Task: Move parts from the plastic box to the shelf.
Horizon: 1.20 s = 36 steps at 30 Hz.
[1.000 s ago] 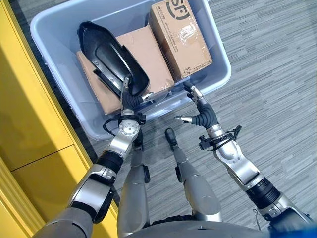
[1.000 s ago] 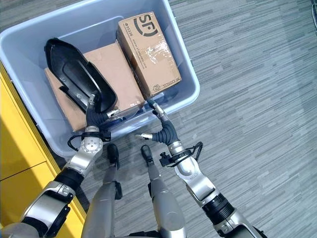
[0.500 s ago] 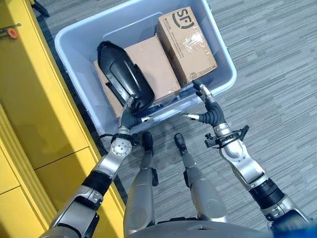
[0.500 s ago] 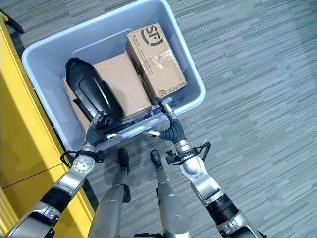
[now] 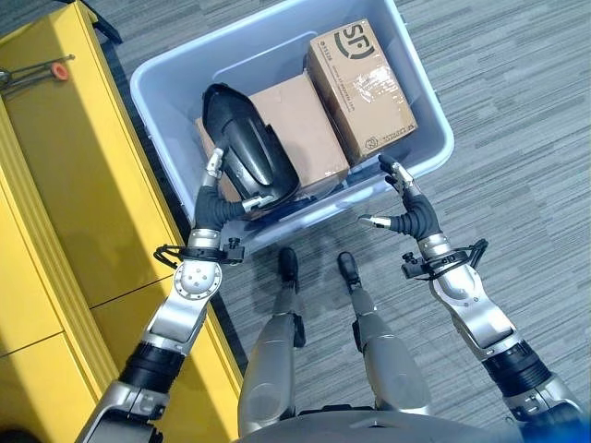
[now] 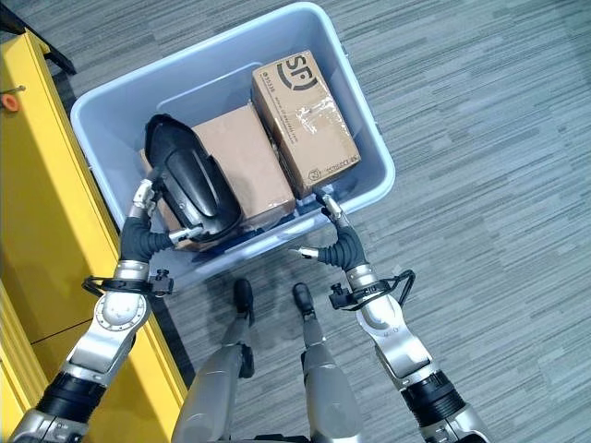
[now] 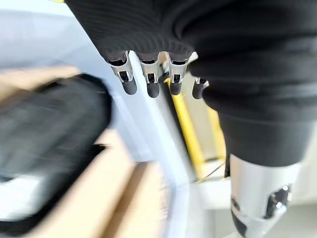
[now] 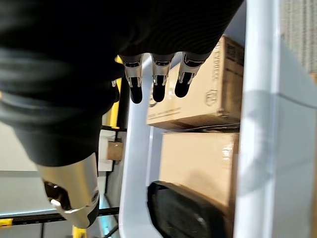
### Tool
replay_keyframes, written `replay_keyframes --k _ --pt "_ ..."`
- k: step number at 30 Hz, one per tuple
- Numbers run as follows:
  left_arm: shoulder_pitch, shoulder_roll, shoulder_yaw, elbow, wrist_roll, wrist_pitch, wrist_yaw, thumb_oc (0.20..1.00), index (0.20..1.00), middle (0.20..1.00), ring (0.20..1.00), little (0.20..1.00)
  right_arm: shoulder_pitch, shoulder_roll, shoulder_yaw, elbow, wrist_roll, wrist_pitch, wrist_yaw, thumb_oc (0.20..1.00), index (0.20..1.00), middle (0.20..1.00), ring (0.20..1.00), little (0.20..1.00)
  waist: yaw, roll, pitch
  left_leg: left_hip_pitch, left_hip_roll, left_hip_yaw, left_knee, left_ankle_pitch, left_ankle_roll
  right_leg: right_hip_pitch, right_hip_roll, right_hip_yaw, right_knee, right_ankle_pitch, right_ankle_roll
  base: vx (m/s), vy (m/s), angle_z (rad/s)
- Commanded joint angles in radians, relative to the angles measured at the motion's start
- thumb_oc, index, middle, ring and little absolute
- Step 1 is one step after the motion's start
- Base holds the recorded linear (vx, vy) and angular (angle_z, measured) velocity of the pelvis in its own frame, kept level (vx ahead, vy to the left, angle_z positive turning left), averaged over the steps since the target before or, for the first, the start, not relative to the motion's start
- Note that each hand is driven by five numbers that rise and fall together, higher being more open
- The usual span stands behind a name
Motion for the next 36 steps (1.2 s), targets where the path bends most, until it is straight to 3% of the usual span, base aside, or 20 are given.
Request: replay_keyframes --k 1,8,15,17,23,36 --pt "-0.028 0.01 0.004 0.088 -0.073 -0.071 0.008 1.0 1.0 1.0 1.0 1.0 0.004 0.037 -0.012 -0.031 0.001 -0.06 -0.019 1.0 1.0 1.0 1.0 1.0 -0.013 -0.055 -0.058 0.031 0.004 -0.076 0.011 -0.062 -0.048 0.005 -0.115 -0.095 0.004 -0.002 0.08 -0.01 -0.02 0.06" --pt "-0.105 -0.106 -0.06 0.102 -0.134 -0.077 0.072 1.0 1.0 1.0 1.0 1.0 -0.044 0.067 0.026 -0.021 0.003 -0.054 -0.072 1.0 1.0 1.0 1.0 1.0 -0.008 -0.083 -0.054 0.02 0.005 -0.086 0.011 -0.058 -0.049 0.003 -0.112 -0.107 0.004 -0.002 0.077 -0.01 -0.029 0.08" --pt "-0.239 -0.136 -0.062 0.193 -0.066 -0.068 0.176 1.0 1.0 1.0 1.0 1.0 -0.09 0.085 0.059 -0.002 0.011 -0.05 -0.102 1.0 1.0 1.0 1.0 1.0 -0.011 -0.106 -0.043 0.013 0.008 -0.089 0.012 -0.055 -0.052 0.0 -0.11 -0.111 0.004 0.002 0.076 0.0 -0.006 0.04" --pt "-0.327 -0.102 -0.033 0.219 0.041 -0.052 0.254 1.0 1.0 1.0 1.0 1.0 -0.105 0.086 0.07 0.003 0.023 -0.054 -0.102 1.0 1.0 1.0 1.0 1.0 -0.015 -0.116 -0.035 0.009 0.01 -0.087 0.011 -0.052 -0.055 -0.005 -0.109 -0.11 0.004 0.005 0.077 0.0 0.0 0.0" --pt "-0.483 -0.075 0.047 0.292 0.057 -0.062 0.377 1.0 1.0 1.0 1.0 1.0 -0.125 0.09 0.1 0.007 0.035 -0.055 -0.085 1.0 1.0 1.0 1.0 1.0 -0.034 -0.143 -0.023 -0.003 0.014 -0.081 0.005 -0.045 -0.06 -0.019 -0.104 -0.112 0.004 0.013 0.079 0.0 0.0 0.0" --pt "-0.511 -0.041 0.124 0.257 0.112 -0.047 0.462 1.0 1.0 1.0 1.0 1.0 -0.129 0.094 0.102 -0.006 0.06 -0.064 -0.064 1.0 1.0 1.0 1.0 1.0 -0.045 -0.182 -0.004 -0.022 0.021 -0.086 0.003 -0.042 -0.065 -0.03 -0.099 -0.126 0.004 0.014 0.08 0.0 0.0 0.0"
